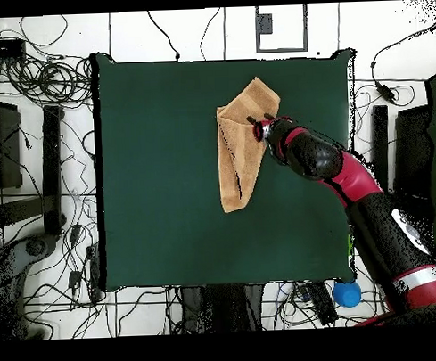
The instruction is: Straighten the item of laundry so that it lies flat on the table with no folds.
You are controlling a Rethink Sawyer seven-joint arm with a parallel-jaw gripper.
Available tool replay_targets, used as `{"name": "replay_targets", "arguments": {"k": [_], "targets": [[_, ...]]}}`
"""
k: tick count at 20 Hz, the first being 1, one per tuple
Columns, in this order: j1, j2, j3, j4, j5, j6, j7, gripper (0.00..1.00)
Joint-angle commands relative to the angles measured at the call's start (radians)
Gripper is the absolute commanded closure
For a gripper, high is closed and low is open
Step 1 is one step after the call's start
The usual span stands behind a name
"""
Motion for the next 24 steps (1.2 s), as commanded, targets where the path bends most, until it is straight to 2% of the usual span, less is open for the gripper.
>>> {"name": "replay_targets", "arguments": {"k": [1, 7, 18, 24], "targets": [[0.061, 0.048, -0.007, 0.069, 0.045, 0.007, 0.174, 0.00], [0.074, 0.067, 0.005, 0.040, 0.072, 0.096, 0.129, 0.00], [0.099, 0.062, -0.005, 0.029, 0.102, 0.127, 0.120, 0.00], [0.115, 0.044, -0.031, 0.022, 0.109, 0.192, 0.091, 0.00]]}}
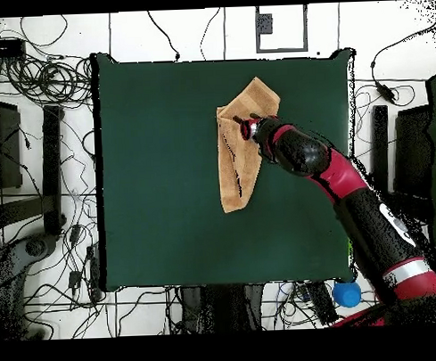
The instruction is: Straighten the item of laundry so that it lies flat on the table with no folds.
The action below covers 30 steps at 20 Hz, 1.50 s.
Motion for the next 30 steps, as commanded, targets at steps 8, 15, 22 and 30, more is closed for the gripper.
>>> {"name": "replay_targets", "arguments": {"k": [8, 15, 22, 30], "targets": [[0.089, 0.033, -0.070, -0.032, -0.008, 0.210, 0.042, 0.00], [0.097, 0.039, -0.082, -0.063, -0.029, 0.221, 0.027, 0.00], [0.097, 0.018, -0.110, -0.093, -0.053, 0.230, 0.016, 0.00], [0.086, -0.011, -0.146, -0.095, -0.090, 0.172, 0.016, 0.00]]}}
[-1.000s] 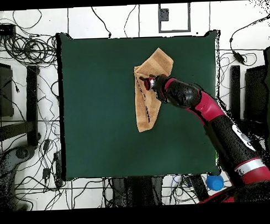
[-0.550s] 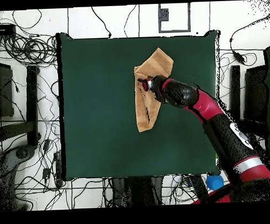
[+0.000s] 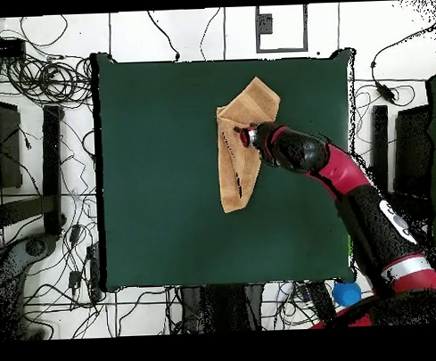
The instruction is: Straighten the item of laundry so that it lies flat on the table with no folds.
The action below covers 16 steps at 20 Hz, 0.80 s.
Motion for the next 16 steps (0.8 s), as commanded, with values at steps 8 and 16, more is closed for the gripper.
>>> {"name": "replay_targets", "arguments": {"k": [8, 16], "targets": [[0.039, 0.027, -0.061, -0.072, -0.072, 0.071, -0.006, 0.00], [0.037, 0.046, -0.047, -0.095, -0.075, 0.094, -0.031, 0.00]]}}
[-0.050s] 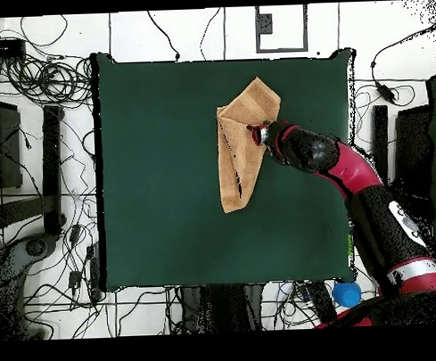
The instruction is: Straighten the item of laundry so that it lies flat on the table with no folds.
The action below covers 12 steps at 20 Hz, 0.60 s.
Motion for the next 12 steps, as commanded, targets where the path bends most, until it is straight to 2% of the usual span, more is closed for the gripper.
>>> {"name": "replay_targets", "arguments": {"k": [1, 12], "targets": [[0.039, 0.053, -0.023, -0.047, -0.035, 0.096, -0.031, 0.00], [0.040, 0.053, -0.016, -0.051, -0.034, 0.107, -0.040, 0.00]]}}
